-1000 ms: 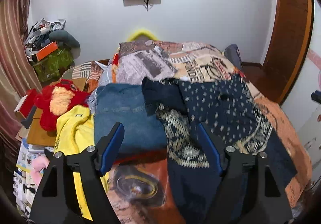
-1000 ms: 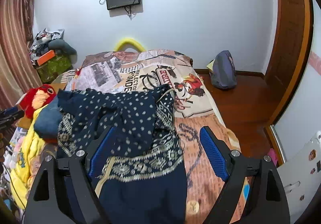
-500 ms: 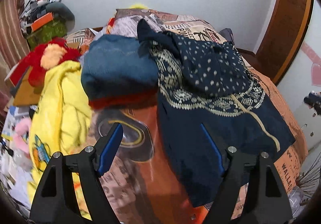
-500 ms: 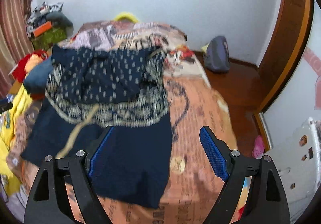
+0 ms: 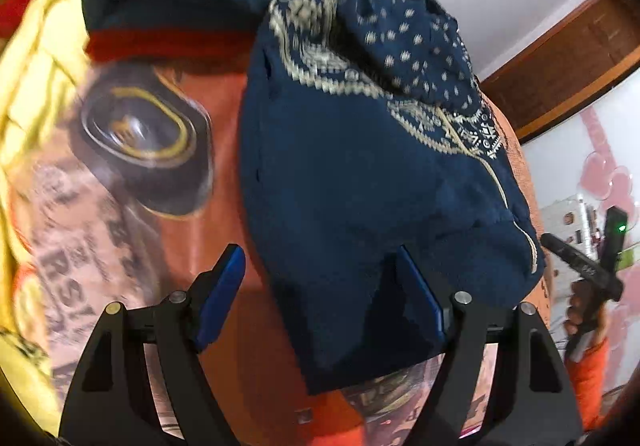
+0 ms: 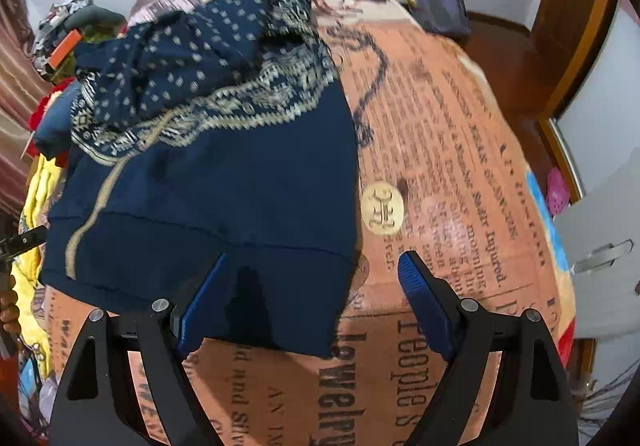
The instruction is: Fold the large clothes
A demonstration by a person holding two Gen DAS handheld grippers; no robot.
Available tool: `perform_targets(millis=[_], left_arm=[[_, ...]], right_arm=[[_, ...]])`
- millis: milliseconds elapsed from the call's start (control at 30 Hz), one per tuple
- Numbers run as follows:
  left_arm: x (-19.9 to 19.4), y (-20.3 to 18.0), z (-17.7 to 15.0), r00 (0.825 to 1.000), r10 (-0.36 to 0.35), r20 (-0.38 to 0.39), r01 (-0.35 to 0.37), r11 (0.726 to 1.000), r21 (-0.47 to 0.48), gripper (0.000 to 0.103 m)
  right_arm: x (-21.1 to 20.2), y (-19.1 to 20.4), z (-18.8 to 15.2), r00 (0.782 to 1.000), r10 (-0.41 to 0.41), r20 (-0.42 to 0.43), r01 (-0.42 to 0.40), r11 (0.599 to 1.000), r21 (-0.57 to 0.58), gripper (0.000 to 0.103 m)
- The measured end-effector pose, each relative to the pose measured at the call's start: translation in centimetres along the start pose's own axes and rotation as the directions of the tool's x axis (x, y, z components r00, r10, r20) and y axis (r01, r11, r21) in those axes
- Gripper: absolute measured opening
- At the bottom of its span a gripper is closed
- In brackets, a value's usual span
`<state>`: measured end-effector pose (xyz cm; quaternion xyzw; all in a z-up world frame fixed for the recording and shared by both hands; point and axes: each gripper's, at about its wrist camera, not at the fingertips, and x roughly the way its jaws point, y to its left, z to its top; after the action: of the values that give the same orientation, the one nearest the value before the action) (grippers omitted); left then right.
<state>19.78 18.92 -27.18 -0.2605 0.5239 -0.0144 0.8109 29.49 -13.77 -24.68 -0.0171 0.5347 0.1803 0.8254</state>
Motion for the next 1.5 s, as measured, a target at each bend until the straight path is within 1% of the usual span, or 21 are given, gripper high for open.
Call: perform_targets(millis=[33,100,200,267,333,367,400,433,467,500,533,567,600,633,733,833,933,1133,1233,1400,1500], left_arm=[[0.3,0.2,0.0,1.000,-0.019,-0.008,0.019,1.000,-0.018,0.077],[0.8,0.7,0.0,0.996,-0.089,-0.031,0.087,0.993,-0.076,0.077],[1.7,1.8,-0.1,0.979,-0.197,-0.052,0.186,0.967,-0.173,0.075],[1.9,2.1,-0.2,0.975,-0.217,-0.040,0.205,0.959,-0.198,0.073],[1.7,1.9,0.0,0.975,-0.218,-0.031,0.209,0.960,-0.186,0.063],[1.6,1.7,0.1,0.975,-0.222,-0.027,0.214,0.960,-0.179,0.059],[1.5,1.4,0.2,0.973,-0.231,-0.024,0.224,0.960,-0.169,0.050],[1.3,1.4,0.3,0.973,-0.231,-0.022,0.225,0.961,-0.163,0.038],[1.2,1.0,0.5,0.977,-0.212,-0.024,0.206,0.967,-0.151,0.033],[1.1,0.8,0.7,0.980,-0.196,-0.026,0.190,0.972,-0.139,0.028],[0.8,0.8,0.7,0.982,-0.186,-0.023,0.182,0.975,-0.126,0.023],[0.6,0.7,0.7,0.985,-0.173,-0.018,0.170,0.979,-0.109,0.020],[0.1,0.2,0.8,0.989,-0.151,0.000,0.150,0.986,-0.075,0.015],[-0.3,-0.1,0.9,0.991,-0.135,0.019,0.136,0.989,-0.050,0.013],[-2.1,-1.1,1.4,0.991,-0.104,0.089,0.103,0.995,0.017,0.012],[-4.2,-2.0,2.7,0.982,-0.099,0.159,0.092,0.994,0.056,0.011],[-6.1,-2.8,4.9,0.971,-0.100,0.219,0.087,0.994,0.070,0.011],[-9.6,-4.4,10.2,0.934,-0.110,0.340,0.084,0.992,0.089,0.010],[-10.2,-5.1,13.1,0.920,-0.113,0.375,0.089,0.993,0.082,0.010],[-10.3,-5.7,17.7,0.898,-0.140,0.417,0.123,0.990,0.067,0.010],[-9.5,-5.7,20.2,0.894,-0.131,0.428,0.121,0.991,0.051,0.010]], right_arm=[[0.3,-0.1,0.0,1.000,0.009,-0.009,-0.009,1.000,0.004,0.083],[1.3,-0.3,0.0,0.999,0.032,-0.033,-0.031,0.999,0.016,0.083],[2.2,-0.6,0.3,0.995,0.088,-0.042,-0.085,0.995,0.048,0.083],[2.4,-0.6,0.5,0.993,0.115,-0.040,-0.112,0.992,0.064,0.083],[2.6,-0.5,0.6,0.986,0.160,-0.040,-0.156,0.985,0.074,0.070],[2.8,-0.3,0.7,0.984,0.172,-0.041,-0.169,0.983,0.078,0.067],[2.8,-0.2,0.7,0.982,0.185,-0.042,-0.181,0.980,0.083,0.061],[2.9,-0.2,0.8,0.980,0.195,-0.041,-0.191,0.978,0.088,0.050],[3.0,-0.2,0.9,0.977,0.211,-0.042,-0.206,0.973,0.099,0.043],[3.0,-0.2,1.1,0.975,0.219,-0.042,-0.213,0.971,0.112,0.028],[3.0,-0.2,1.2,0.974,0.221,-0.043,-0.215,0.969,0.122,0.019],[3.0,-0.1,1.5,0.973,0.228,-0.039,-0.221,0.967,0.128,0.017],[2.7,0.0,1.7,0.973,0.231,-0.029,-0.226,0.966,0.127,0.017],[2.5,0.1,2.1,0.973,0.231,-0.014,-0.228,0.966,0.122,0.016],[0.8,0.7,3.1,0.970,0.239,0.050,-0.243,0.966,0.092,0.015],[-0.8,1.1,4.6,0.961,0.259,0.100,-0.267,0.961,0.075,0.015],[-2.1,2.0,6.5,0.952,0.265,0.152,-0.275,0.960,0.046,0.015],[-4.3,3.3,11.2,0.932,0.259,0.253,-0.267,0.964,-0.003,0.014],[-4.9,3.3,13.8,0.919,0.263,0.295,-0.277,0.961,0.005,0.014],[-4.6,2.9,17.8,0.906,0.232,0.353,-0.258,0.966,0.028,0.014],[-3.6,2.7,20.0,0.908,0.215,0.360,-0.246,0.968,0.043,0.014]])
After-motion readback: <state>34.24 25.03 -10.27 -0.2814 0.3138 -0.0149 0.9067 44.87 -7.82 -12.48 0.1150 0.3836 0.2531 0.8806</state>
